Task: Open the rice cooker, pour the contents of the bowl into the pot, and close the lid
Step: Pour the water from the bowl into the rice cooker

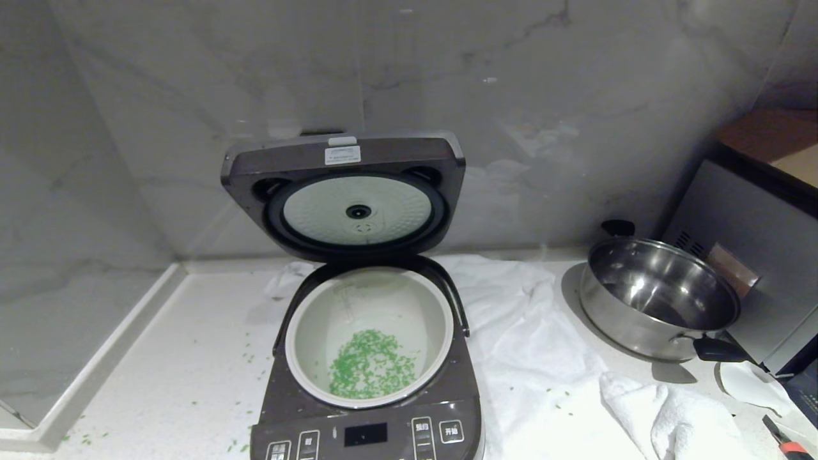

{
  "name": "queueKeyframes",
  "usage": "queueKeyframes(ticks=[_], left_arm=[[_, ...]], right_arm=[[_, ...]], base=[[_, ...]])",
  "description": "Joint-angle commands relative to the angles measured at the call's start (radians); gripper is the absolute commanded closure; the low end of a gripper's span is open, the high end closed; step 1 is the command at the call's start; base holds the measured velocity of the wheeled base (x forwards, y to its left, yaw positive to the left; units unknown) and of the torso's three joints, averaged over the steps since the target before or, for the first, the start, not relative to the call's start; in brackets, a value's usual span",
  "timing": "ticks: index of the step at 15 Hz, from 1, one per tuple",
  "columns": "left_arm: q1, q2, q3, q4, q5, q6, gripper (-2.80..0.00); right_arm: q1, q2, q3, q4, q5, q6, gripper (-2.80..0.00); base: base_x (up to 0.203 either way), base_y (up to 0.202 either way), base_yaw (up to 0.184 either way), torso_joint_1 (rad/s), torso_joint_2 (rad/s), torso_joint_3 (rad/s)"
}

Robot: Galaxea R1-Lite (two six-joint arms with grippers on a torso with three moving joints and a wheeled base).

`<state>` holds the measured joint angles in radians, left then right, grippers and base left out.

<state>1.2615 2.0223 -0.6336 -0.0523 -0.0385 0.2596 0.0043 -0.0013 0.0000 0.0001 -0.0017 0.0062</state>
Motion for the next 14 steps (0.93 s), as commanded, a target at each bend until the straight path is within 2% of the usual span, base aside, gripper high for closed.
queueKeyframes(ticks=[1, 4, 10, 14], left_arm=[[-0.026, -0.013, 0.041, 0.001, -0.001, 0.003, 0.00], [-0.090, -0.045, 0.115, 0.000, -0.004, 0.004, 0.00], [-0.264, -0.101, 0.214, 0.000, -0.011, -0.008, 0.00], [-0.415, -0.151, 0.272, 0.000, -0.015, -0.090, 0.00]], right_arm=[[0.000, 0.001, 0.002, 0.000, 0.000, 0.000, 0.00], [0.000, 0.001, 0.002, 0.000, 0.000, 0.000, 0.00], [0.000, 0.001, 0.002, 0.000, 0.000, 0.000, 0.00], [0.000, 0.001, 0.002, 0.000, 0.000, 0.000, 0.00]], base=[[0.000, 0.000, 0.000, 0.000, 0.00, 0.000], [0.000, 0.000, 0.000, 0.000, 0.00, 0.000], [0.000, 0.000, 0.000, 0.000, 0.00, 0.000], [0.000, 0.000, 0.000, 0.000, 0.00, 0.000]])
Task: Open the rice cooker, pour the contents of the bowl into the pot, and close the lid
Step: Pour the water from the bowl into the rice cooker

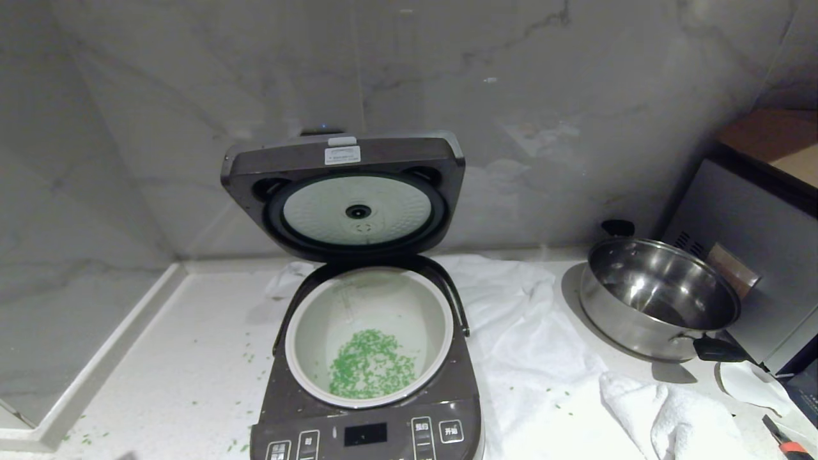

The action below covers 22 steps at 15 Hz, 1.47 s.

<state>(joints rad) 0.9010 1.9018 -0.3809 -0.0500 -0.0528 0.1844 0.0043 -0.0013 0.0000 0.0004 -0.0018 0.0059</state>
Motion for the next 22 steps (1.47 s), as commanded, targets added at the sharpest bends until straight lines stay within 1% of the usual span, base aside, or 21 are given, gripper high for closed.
queueKeyframes(ticks=[1, 4, 7, 12, 14, 15, 17, 20, 22], left_arm=[[-0.086, -0.045, 0.035, -0.002, -0.001, -0.031, 0.00], [-0.155, -0.084, 0.080, -0.002, -0.002, -0.047, 0.00], [-0.190, -0.105, 0.113, -0.002, -0.033, -0.047, 0.00], [-0.276, -0.145, 0.128, -0.001, -0.036, -0.048, 0.00], [-0.331, -0.149, 0.122, -0.001, -0.036, -0.068, 0.00], [-0.365, -0.149, 0.118, -0.001, -0.036, -0.091, 0.00], [-0.447, -0.142, 0.095, -0.002, -0.036, -0.168, 0.00], [-0.563, -0.093, 0.021, 0.000, -0.035, -0.322, 0.00], [-0.610, -0.054, -0.029, 0.003, -0.033, -0.379, 0.00]], right_arm=[[0.000, 0.001, 0.002, 0.000, 0.000, 0.000, 0.00], [0.000, 0.001, 0.002, 0.000, 0.000, 0.000, 0.00], [0.000, 0.001, 0.002, -0.001, 0.000, 0.000, 0.00], [0.000, 0.001, 0.002, 0.000, 0.000, 0.000, 0.00], [0.000, 0.001, 0.002, 0.000, 0.000, 0.000, 0.00], [0.000, 0.001, 0.002, 0.000, 0.000, 0.000, 0.00], [0.000, 0.001, 0.002, 0.000, 0.000, 0.000, 0.00], [0.000, 0.001, 0.002, 0.000, 0.000, 0.000, 0.00], [0.000, 0.001, 0.002, 0.000, 0.000, 0.000, 0.00]], base=[[0.000, 0.000, 0.000, 0.000, 0.00, 0.000], [0.000, 0.000, 0.000, 0.000, 0.00, 0.000], [0.000, 0.000, 0.000, 0.000, 0.00, 0.000], [0.000, 0.000, 0.000, 0.000, 0.00, 0.000], [0.000, 0.000, 0.000, 0.000, 0.00, 0.000], [0.000, 0.000, 0.000, 0.000, 0.00, 0.000], [0.000, 0.000, 0.000, 0.000, 0.00, 0.000], [0.000, 0.000, 0.000, 0.000, 0.00, 0.000], [0.000, 0.000, 0.000, 0.000, 0.00, 0.000]])
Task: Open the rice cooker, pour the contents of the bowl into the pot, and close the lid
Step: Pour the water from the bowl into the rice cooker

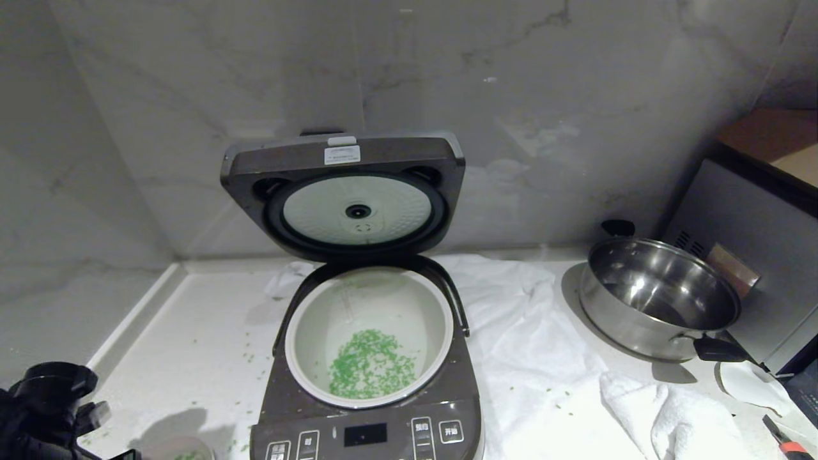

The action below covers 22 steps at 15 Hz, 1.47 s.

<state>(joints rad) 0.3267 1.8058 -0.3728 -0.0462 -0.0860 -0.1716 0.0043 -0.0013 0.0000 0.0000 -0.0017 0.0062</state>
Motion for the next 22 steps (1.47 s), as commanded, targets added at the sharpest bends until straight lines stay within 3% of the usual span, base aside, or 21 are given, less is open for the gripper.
queueKeyframes(ticks=[1, 10, 17, 22], left_arm=[[-0.049, 0.055, -0.059, 0.001, 0.000, -0.036, 0.00], [-0.074, 0.173, -0.227, 0.016, 0.012, -0.069, 0.00], [-0.072, 0.135, -0.456, 0.326, -0.001, -0.075, 0.00], [-0.069, 0.117, -0.565, 0.434, -0.005, -0.087, 0.00]], right_arm=[[0.000, 0.001, 0.002, 0.000, 0.000, 0.000, 0.00], [0.000, 0.001, 0.002, 0.000, 0.000, 0.000, 0.00], [0.000, 0.001, 0.002, 0.000, 0.000, 0.000, 0.00], [0.000, 0.001, 0.002, 0.000, 0.000, 0.000, 0.00]], base=[[0.000, 0.000, 0.000, 0.000, 0.00, 0.000], [0.000, 0.000, 0.000, 0.000, 0.00, 0.000], [0.000, 0.000, 0.000, 0.000, 0.00, 0.000], [0.000, 0.000, 0.000, 0.000, 0.00, 0.000]])
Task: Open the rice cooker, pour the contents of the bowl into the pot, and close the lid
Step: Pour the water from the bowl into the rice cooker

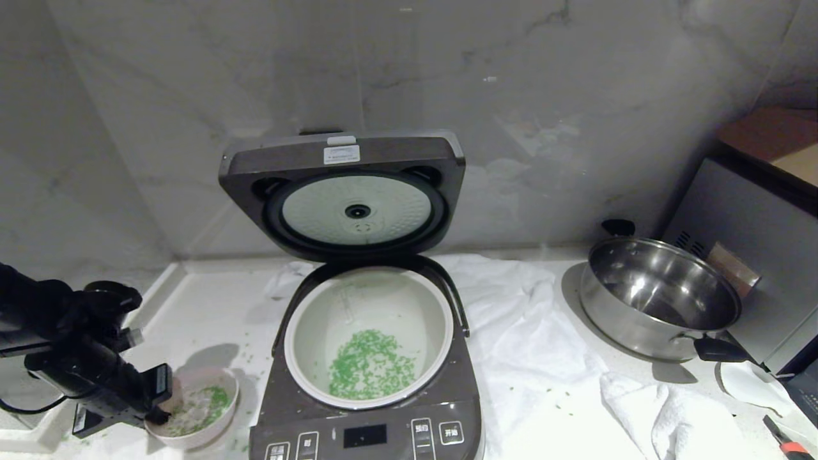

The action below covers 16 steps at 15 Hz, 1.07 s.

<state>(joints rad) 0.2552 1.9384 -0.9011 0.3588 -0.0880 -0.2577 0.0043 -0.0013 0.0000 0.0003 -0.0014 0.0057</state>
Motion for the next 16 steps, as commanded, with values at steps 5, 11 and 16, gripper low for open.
queueKeyframes(ticks=[5, 11, 16], left_arm=[[0.005, -0.036, -0.164, 0.172, -0.016, 0.002, 0.00], [-0.003, -0.057, -0.345, 0.348, -0.060, 0.000, 0.00], [-0.026, -0.080, -0.479, 0.462, -0.067, -0.009, 0.00]], right_arm=[[0.000, 0.001, 0.002, 0.000, 0.000, 0.000, 0.00], [0.000, 0.001, 0.002, 0.000, 0.000, 0.000, 0.00], [0.000, 0.001, 0.002, 0.000, 0.000, -0.004, 0.00]], base=[[0.000, 0.000, 0.000, 0.000, 0.00, 0.000], [0.000, 0.000, 0.000, 0.000, 0.00, 0.000], [0.000, 0.000, 0.000, 0.000, 0.00, 0.000]])
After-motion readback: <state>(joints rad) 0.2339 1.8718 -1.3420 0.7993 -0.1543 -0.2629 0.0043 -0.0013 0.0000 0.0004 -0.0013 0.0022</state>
